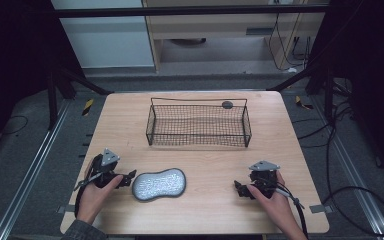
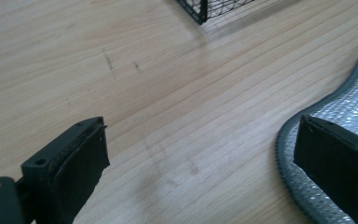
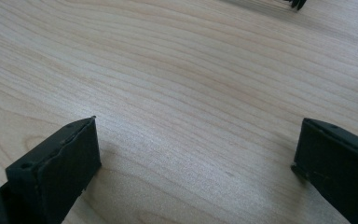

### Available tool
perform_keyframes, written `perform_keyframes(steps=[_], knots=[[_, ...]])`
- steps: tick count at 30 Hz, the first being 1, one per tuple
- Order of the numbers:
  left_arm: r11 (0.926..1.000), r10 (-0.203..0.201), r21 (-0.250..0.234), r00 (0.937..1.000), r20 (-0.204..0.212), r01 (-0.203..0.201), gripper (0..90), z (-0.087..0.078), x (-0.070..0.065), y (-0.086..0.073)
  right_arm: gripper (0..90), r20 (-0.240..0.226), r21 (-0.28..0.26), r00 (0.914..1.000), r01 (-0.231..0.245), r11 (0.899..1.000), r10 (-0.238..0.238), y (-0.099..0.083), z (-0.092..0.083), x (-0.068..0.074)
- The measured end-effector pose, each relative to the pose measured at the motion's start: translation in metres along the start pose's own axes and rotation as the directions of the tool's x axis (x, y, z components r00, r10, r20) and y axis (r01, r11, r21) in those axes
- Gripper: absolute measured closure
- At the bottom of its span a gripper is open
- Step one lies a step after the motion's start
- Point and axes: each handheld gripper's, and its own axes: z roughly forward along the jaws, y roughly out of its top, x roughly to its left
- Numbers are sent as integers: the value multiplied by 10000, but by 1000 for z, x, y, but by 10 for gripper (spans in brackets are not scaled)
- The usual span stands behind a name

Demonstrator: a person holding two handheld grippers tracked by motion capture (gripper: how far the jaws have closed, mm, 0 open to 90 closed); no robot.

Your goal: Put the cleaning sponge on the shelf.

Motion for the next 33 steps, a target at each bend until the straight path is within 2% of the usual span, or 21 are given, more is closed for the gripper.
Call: perform_keyframes(steps=[2,5,9,11,12,14,17,20,24,28,29,30,31,32,33], knots=[[9998,127,-155,9998,-122,-128,25,-3,-6,5,4,-55,79,10000,-21,10000,21,0,-1,0],[9988,293,-400,9996,48,-291,25,-7,-15,11,4,-58,105,10000,14,9999,-14,0,-1,0],[9972,696,-310,9965,464,-682,23,-7,-27,19,4,-40,75,10000,55,10000,-55,0,-1,0],[9953,941,-271,9936,617,-926,23,-8,-32,24,4,-27,80,10000,59,10000,-59,0,-1,0],[9924,1217,-260,9894,797,-1200,23,-9,-37,28,4,-37,78,10000,55,10000,-55,0,-1,0],[9912,1315,-236,9874,886,-1299,23,-9,-39,30,4,-34,77,10000,55,10000,-54,0,-1,0],[9911,1329,-136,9824,1309,-1323,26,-9,-43,33,4,-31,79,10000,34,10000,-33,0,-1,0],[9871,1573,64,9757,1525,-1602,26,-9,-47,35,4,-30,65,10000,28,10000,-28,-1,-1,0],[9745,2105,372,9591,1891,-2212,32,-4,-52,37,4,-23,34,10000,69,10000,-69,-1,-1,0],[9549,2674,720,9398,2129,-2881,34,1,-59,42,4,-40,21,10000,60,10000,-60,-2,-2,0],[9467,2882,814,9325,2175,-3116,34,2,-61,44,4,-40,27,10000,60,10000,-60,-2,-2,0],[9355,3146,908,9221,2254,-3414,32,2,-63,46,4,-36,37,10000,64,10000,-64,-1,-2,0],[9279,3322,957,9156,2267,-3603,32,3,-64,48,4,-42,26,10000,64,10000,-64,-2,-2,0],[9235,3408,971,9100,2364,-3711,30,4,-65,50,4,-41,27,10000,73,10000,-73,-1,-2,0],[9198,3373,1081,9009,2731,-3772,29,6,-67,53,4,-37,33,10000,86,10000,-86,-1,-2,0]])
